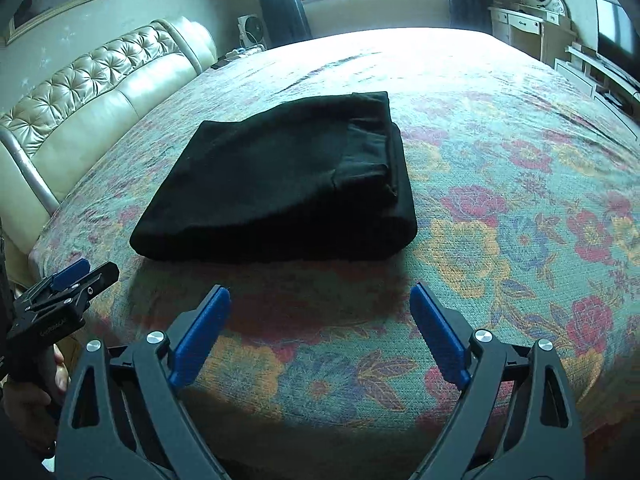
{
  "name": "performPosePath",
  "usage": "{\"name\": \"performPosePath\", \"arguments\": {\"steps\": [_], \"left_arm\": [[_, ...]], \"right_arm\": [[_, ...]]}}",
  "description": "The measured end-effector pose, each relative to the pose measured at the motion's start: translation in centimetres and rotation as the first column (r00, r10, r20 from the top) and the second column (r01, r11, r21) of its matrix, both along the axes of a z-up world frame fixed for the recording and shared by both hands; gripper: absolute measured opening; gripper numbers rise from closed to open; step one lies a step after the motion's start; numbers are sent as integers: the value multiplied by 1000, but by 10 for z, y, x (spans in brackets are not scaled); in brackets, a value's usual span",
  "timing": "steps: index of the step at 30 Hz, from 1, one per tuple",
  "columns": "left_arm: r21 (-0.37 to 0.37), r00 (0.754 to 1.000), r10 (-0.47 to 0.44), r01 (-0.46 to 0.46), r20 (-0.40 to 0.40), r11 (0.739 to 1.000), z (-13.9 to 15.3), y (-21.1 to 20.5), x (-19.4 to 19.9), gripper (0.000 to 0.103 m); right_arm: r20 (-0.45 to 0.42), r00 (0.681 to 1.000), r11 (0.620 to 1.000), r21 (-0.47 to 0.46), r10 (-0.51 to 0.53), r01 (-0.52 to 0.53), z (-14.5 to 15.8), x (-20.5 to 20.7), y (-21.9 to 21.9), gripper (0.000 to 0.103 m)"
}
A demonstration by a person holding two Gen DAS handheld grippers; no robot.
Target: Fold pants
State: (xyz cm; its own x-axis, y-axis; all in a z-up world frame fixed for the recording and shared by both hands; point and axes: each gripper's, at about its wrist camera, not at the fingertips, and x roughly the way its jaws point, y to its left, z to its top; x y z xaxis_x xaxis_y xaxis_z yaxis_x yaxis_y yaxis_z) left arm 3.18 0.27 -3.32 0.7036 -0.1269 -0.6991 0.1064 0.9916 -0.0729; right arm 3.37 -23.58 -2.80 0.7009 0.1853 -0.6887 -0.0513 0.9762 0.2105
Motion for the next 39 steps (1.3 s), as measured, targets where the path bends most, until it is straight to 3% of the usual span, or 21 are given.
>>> {"name": "performPosePath", "arguments": {"steps": [4,39], "left_arm": [[-30,1000,19,-20,-8,999,1,2,-3,84],[12,1000,-7,7,17,1000,12,-14,-9,84]], "right_arm": [[6,1000,1000,3,-5,5,4,-5,3,92],[-6,1000,1000,20,-11,11,7,-15,7,92]]}}
